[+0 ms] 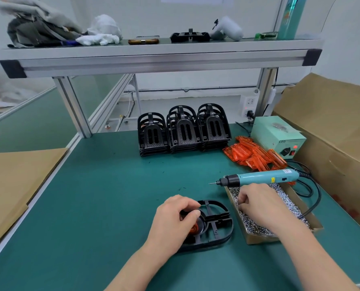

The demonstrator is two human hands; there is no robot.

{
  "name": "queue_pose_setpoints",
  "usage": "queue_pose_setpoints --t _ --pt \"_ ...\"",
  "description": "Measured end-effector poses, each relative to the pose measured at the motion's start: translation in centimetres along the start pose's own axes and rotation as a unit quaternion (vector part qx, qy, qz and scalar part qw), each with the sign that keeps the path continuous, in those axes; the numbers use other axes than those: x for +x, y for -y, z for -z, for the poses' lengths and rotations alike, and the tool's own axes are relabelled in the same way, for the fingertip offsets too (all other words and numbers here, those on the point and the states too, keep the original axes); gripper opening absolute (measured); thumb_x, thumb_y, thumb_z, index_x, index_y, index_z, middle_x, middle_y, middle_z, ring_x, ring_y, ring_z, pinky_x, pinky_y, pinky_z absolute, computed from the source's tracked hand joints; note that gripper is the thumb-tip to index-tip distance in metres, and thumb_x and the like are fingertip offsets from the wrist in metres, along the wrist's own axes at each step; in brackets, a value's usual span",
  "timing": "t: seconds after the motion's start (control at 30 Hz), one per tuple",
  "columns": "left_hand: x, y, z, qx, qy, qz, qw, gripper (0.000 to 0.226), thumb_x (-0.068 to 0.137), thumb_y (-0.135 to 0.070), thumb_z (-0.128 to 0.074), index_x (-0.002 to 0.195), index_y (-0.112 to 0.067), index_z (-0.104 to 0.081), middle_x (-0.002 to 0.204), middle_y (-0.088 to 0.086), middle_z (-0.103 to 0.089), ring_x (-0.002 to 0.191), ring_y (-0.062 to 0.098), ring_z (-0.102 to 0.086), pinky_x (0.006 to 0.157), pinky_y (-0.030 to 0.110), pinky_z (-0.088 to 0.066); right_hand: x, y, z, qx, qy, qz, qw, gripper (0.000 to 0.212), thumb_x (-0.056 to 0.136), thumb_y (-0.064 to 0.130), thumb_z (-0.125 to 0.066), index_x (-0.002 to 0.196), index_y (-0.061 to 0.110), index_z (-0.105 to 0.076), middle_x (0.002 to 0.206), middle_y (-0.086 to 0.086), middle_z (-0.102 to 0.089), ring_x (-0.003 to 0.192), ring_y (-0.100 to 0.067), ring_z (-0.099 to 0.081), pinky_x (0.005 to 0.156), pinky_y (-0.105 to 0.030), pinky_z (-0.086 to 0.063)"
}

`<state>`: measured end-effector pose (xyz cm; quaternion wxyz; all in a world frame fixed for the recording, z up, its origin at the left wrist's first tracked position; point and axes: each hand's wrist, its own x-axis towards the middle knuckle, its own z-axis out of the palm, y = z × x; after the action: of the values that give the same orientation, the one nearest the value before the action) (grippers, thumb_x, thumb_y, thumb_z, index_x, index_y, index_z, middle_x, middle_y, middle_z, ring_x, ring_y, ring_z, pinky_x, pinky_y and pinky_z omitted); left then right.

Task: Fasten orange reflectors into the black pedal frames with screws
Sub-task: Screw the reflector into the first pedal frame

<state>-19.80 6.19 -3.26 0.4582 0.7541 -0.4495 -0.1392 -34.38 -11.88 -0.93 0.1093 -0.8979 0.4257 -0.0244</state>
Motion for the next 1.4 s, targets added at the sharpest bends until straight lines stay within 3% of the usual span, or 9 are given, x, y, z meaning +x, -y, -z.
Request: queue_pose_setpoints --t 0.23,0.43,0.6,0.8,0.83,0.97,1.07,1.23,1.4 --pt "0.5 -1.0 -1.0 -0.055 0.001 0.022 0.998 0.027 0.087 -0.014 -0.070 0.075 -0.038 -0.071 0.081 -0.019 -0.063 0.066 0.002 -0.059 0.065 0.010 -0.043 0.2 -0.3 0.2 0.072 -0.049 -0.017 0.996 0.019 0.095 0.026 -0.066 0.076 0.024 -0.069 0.077 0.008 -0.067 0.073 -0.014 -0.061 0.067 -0.033 -0.049" --pt "1.9 -2.8 -2.1 -0.203 0.032 0.065 0.976 0.037 0.088 0.000 -0.065 0.100 -0.034 -0.071 0.084 0.000 -0.074 0.065 0.006 -0.064 0.064 0.019 -0.051 -0.6 2.1 0.2 0.270 -0.038 0.072 0.959 0.032 0.094 0.032 -0.068 0.063 0.025 -0.069 0.056 0.011 -0.058 0.057 0.000 -0.050 0.056 -0.016 -0.034" --pt "2.7 -2.5 -1.9 -0.248 0.019 0.094 0.964 0.022 0.086 0.000 -0.069 0.084 -0.019 -0.078 0.078 0.006 -0.076 0.062 0.010 -0.064 0.059 0.020 -0.050 -1.0 3.3 -1.0 0.368 -0.033 0.110 0.923 0.035 0.095 0.027 -0.068 0.064 0.014 -0.066 0.058 0.005 -0.053 0.060 -0.006 -0.043 0.063 -0.037 -0.039" --pt "2.3 -1.7 -1.9 -0.187 0.006 0.068 0.980 0.022 0.083 -0.005 -0.073 0.073 -0.025 -0.074 0.068 -0.001 -0.071 0.056 0.008 -0.062 0.056 0.018 -0.047 -1.3 2.7 -1.0 0.370 -0.064 0.024 0.927 0.044 0.096 0.046 -0.063 0.061 0.019 -0.068 0.058 0.003 -0.063 0.058 -0.006 -0.054 0.063 -0.023 -0.041" --pt "2.4 -1.7 -1.8 -0.174 0.002 0.064 0.983 0.023 0.082 -0.006 -0.074 0.073 -0.027 -0.073 0.069 -0.002 -0.070 0.057 0.009 -0.063 0.057 0.018 -0.047 -1.1 2.1 -0.9 0.429 -0.112 -0.048 0.895 0.042 0.096 0.046 -0.062 0.068 0.016 -0.067 0.063 0.000 -0.063 0.064 -0.011 -0.056 0.069 -0.028 -0.044" --pt "2.7 -1.1 -1.1 -0.166 -0.016 0.076 0.983 0.022 0.081 -0.006 -0.074 0.071 -0.025 -0.070 0.069 -0.002 -0.070 0.059 0.010 -0.063 0.058 0.019 -0.049 0.2 -0.2 -0.6 0.707 -0.168 -0.237 0.645 0.022 0.103 0.024 -0.058 0.098 0.002 -0.060 0.114 -0.020 -0.063 0.099 -0.024 -0.065 0.098 -0.037 -0.052" --pt "2.9 -0.6 -0.7 -0.160 -0.032 0.093 0.982 0.021 0.082 -0.005 -0.073 0.071 -0.022 -0.069 0.067 -0.003 -0.069 0.058 0.009 -0.062 0.057 0.019 -0.049 1.2 -0.4 -0.8 0.776 -0.155 -0.292 0.538 0.032 0.103 0.018 -0.057 0.126 -0.003 -0.050 0.135 -0.027 -0.055 0.115 -0.034 -0.063 0.105 -0.039 -0.049" --pt "3.1 -0.4 -0.7 -0.118 -0.028 0.088 0.989 0.018 0.086 -0.007 -0.068 0.074 -0.020 -0.068 0.068 -0.006 -0.068 0.058 0.007 -0.063 0.058 0.019 -0.050 3.5 -0.1 0.1 0.770 -0.138 -0.331 0.528 0.037 0.094 0.024 -0.072 0.119 0.008 -0.050 0.117 -0.014 -0.063 0.090 -0.024 -0.065 0.067 -0.032 -0.053" --pt "3.1 -0.3 -0.6 -0.102 -0.022 0.091 0.990 0.018 0.089 -0.008 -0.065 0.077 -0.021 -0.068 0.069 -0.006 -0.068 0.061 0.007 -0.065 0.058 0.020 -0.051 4.1 0.4 -0.3 0.749 -0.194 -0.348 0.529 0.042 0.094 0.033 -0.071 0.123 0.013 -0.049 0.104 -0.003 -0.061 0.076 -0.013 -0.057 0.060 -0.027 -0.045"
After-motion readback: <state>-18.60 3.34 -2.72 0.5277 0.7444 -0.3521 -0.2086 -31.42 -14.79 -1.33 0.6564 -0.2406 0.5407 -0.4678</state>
